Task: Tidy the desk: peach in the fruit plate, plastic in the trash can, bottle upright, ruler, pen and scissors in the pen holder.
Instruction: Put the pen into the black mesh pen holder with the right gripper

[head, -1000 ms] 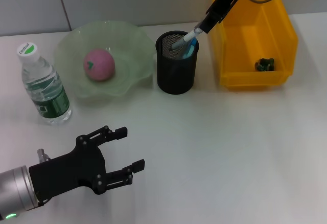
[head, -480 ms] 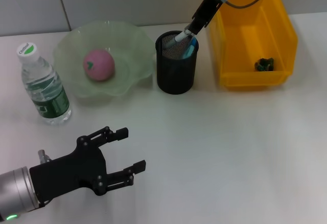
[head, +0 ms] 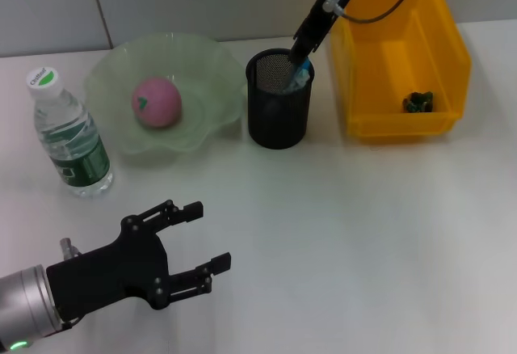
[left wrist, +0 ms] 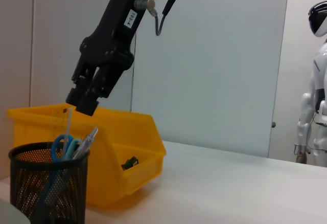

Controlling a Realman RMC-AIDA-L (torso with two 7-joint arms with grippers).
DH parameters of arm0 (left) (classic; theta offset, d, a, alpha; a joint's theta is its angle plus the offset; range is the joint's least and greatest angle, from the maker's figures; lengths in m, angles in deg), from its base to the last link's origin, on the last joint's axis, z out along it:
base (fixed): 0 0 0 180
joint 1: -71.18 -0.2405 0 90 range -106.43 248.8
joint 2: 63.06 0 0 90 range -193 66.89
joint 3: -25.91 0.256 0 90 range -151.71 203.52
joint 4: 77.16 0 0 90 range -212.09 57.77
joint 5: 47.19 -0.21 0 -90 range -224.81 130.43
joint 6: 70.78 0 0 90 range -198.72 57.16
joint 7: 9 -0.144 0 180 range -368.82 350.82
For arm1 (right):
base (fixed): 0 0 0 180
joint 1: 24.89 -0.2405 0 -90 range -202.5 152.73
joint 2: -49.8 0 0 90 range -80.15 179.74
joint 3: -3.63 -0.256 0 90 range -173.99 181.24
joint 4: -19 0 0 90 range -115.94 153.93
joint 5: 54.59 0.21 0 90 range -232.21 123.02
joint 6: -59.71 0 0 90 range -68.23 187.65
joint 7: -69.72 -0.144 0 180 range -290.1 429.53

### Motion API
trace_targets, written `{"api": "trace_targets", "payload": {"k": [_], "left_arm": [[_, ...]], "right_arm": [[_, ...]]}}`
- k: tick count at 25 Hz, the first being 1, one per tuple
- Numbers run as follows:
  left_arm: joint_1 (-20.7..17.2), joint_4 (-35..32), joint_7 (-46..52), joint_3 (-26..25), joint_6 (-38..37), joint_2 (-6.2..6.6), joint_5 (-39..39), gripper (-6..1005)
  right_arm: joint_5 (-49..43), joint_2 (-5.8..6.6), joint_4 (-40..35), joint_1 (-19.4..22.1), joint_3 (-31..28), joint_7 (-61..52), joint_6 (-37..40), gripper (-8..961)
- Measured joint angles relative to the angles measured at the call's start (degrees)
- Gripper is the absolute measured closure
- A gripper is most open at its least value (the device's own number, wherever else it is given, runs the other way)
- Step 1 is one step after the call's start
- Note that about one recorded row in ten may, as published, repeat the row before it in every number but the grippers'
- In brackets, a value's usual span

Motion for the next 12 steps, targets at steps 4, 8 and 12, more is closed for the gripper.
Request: {"api": "trace_targets", "payload": {"k": [4,8,12], "left_arm": [[0.0,0.5,-0.1,0.0,-0.2,0.11,0.1,187],[0.0,0.5,-0.1,0.0,-0.2,0.15,0.1,187],[-0.1,0.4,-0.1,0.0,-0.2,0.28,0.1,187]], "right_arm": [[-0.1,-0.48,0.0,0.1,0.0,-0.1,-1.7,590],[-0.1,-0.96,-0.2,0.3,0.0,-0.3,-2.4,501],[-0.3,-1.87,-2.5,1.9,0.5,-0.4,-3.5,409]]}}
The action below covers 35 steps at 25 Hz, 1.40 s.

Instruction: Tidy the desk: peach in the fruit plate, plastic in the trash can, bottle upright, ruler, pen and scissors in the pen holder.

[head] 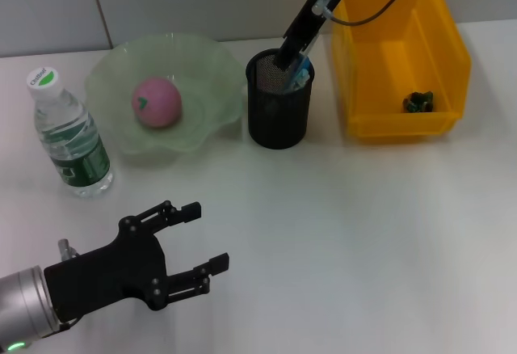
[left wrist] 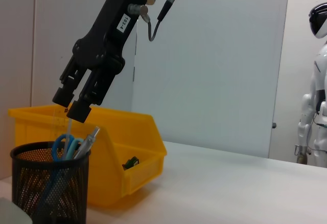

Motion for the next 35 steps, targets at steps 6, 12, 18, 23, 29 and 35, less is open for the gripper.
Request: {"api": "trace_targets", "payload": {"k": [6,12,18,23,29,35], "left_arm": [[0.0,-0.2,0.0,0.0,0.0,0.02,0.0,186],[0.4,-0.5,0.5,0.0,0.0,0.09,0.0,186],[0.7,-0.6,1.2,-0.1,0.0,0.1,0.0,186],[0.8,-1.4,2.5,-0.1,-0.1,0.11,0.0,187],[0.8,-1.7,3.1,-0.1,-0.6,0.27,0.1,186],[1.1,-3.4,5.9,0.2,-1.3,0.28,0.1,187]], "right_arm": [[4.6,-1.38,-9.1,6.3,1.1,0.1,-0.5,265],[17.6,-1.19,-19.0,16.1,2.3,2.8,-1.3,268],[31.6,-1.01,-24.3,25.6,1.4,9.2,-1.5,268],[45.7,-0.65,-24.8,32.9,-2.2,16.8,0.4,269],[62.9,1.57,-14.4,39.1,-10.4,25.8,10.8,258],[69.9,3.56,-1.0,43.4,-13.7,37.9,21.4,190]]}}
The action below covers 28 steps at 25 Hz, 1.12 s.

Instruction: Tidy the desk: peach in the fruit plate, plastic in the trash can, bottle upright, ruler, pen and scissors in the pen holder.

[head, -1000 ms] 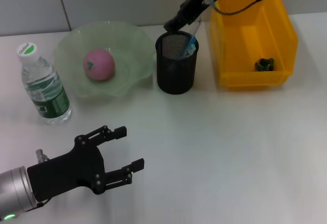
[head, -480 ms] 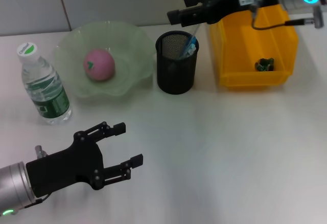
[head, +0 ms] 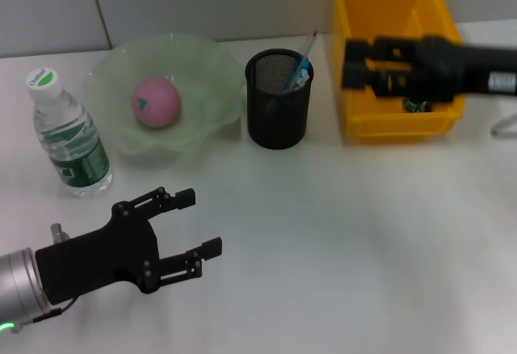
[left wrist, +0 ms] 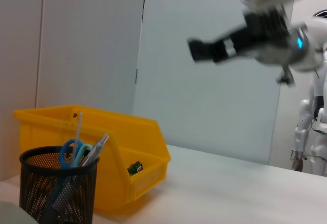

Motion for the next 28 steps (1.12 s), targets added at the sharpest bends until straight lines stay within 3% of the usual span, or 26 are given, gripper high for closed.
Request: {"api": "trace_targets", "payload": {"k": [5,12,14,20,28], "left_arm": [[0.2,-1.6,2.1,0.1,-0.5,0.0,0.0,187],[0.4,-3.9,4.9,0.9,-0.2,0.06,-0.6,187],[0.4,-3.9,4.9,0.9,-0.2,0.06,-0.6,187],[0.9,-4.8,5.3,3.1,1.2,0.13,-0.8,187],[0.9,-6.1,6.4,3.2,1.1,0.16,-0.8,187]], "right_arm": [[-0.2,-1.63,6.9,4.6,-0.1,20.3,0.0,178],[-2.3,-0.78,16.5,6.4,0.1,34.8,-1.2,178],[-3.4,-1.04,18.5,7.1,0.4,39.2,-2.4,178],[-7.5,-2.52,19.3,7.3,0.4,41.6,-5.3,177],[-8.2,-3.07,19.3,7.3,0.1,41.9,-6.0,177]]}}
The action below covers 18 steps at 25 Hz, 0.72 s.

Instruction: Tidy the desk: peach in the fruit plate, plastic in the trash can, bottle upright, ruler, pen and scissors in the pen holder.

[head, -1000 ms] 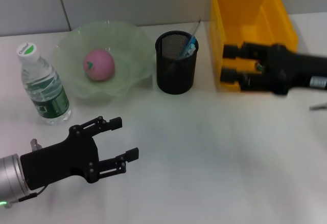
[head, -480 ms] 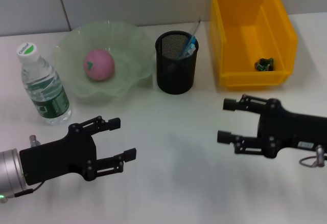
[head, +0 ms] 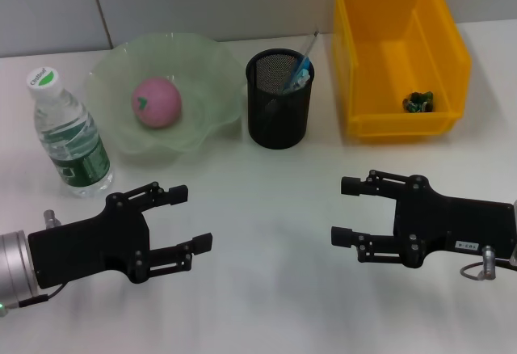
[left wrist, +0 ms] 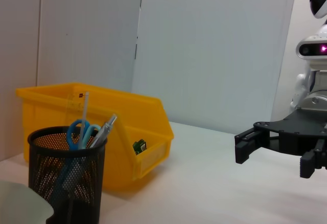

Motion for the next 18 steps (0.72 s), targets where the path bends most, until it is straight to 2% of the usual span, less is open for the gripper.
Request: {"api": "trace_targets", "payload": {"k": [18], "left_arm": [[0.2,-0.2,0.5,0.7,0.2,-0.17,0.0,186]], "right_arm": [[0.0,-0.22,0.0,-0.5,0.3,0.1,-0.2,177]]}}
